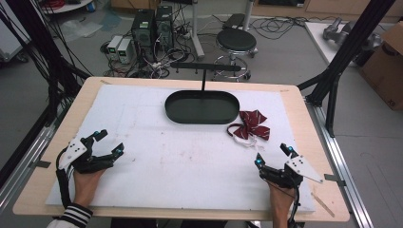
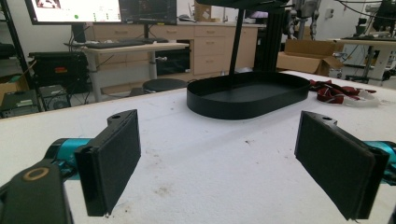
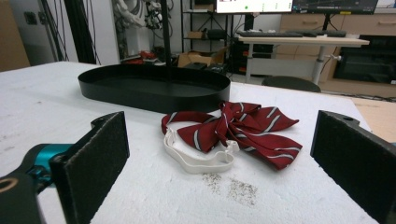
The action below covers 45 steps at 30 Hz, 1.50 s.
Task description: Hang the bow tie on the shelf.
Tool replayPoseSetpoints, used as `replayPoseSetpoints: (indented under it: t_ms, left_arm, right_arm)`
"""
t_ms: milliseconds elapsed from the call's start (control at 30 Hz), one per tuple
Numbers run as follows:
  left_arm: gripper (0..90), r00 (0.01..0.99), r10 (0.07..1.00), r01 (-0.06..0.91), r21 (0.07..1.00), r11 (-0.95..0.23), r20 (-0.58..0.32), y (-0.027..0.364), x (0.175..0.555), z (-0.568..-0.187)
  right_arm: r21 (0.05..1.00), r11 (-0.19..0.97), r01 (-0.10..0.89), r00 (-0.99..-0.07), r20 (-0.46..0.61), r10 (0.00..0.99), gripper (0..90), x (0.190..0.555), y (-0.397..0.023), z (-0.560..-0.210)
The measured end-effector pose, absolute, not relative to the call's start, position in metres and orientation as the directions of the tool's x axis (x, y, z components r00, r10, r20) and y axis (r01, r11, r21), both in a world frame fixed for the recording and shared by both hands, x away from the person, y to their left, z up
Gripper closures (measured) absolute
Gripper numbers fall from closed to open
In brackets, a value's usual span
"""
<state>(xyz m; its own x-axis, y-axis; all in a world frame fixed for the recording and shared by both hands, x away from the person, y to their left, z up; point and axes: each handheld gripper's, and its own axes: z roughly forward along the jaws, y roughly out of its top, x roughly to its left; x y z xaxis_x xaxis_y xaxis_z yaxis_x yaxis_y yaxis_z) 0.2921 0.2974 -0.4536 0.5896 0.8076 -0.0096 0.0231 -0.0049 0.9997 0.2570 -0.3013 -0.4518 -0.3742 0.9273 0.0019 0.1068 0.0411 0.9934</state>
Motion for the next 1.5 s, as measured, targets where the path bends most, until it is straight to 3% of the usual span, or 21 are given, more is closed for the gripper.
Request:
replayPoseSetpoints:
  t_ms: [300, 733, 1033, 1200, 1500]
  left_arm:
    - [14.8, 0.586, 0.810, 0.025, 1.000, -0.008, -0.009, 0.297, 0.292, -0.453]
    - [14.9, 0.581, 0.814, 0.030, 0.999, -0.010, -0.009, 0.297, 0.293, -0.453]
    - [14.9, 0.579, 0.815, 0.025, 1.000, -0.013, -0.003, 0.297, 0.292, -0.453]
    - [14.9, 0.576, 0.818, 0.024, 1.000, -0.015, -0.001, 0.296, 0.292, -0.453]
    - [14.9, 0.570, 0.822, 0.023, 1.000, -0.007, -0.007, 0.297, 0.291, -0.454]
  right_arm:
    - [0.990, 0.034, 0.136, -0.369, 0.019, 0.929, 3.5, 0.260, -0.302, -0.451]
    - [0.977, 0.086, 0.193, -0.444, 0.009, 0.896, 3.5, 0.269, -0.299, -0.433]
    - [0.948, 0.189, 0.255, -0.542, -0.022, 0.840, 3.5, 0.290, -0.287, -0.405]
    - [0.915, 0.290, 0.280, -0.656, -0.038, 0.753, 5.5, 0.308, -0.273, -0.392]
    - [0.830, 0.423, 0.364, -0.731, -0.028, 0.682, 6.0, 0.339, -0.256, -0.380]
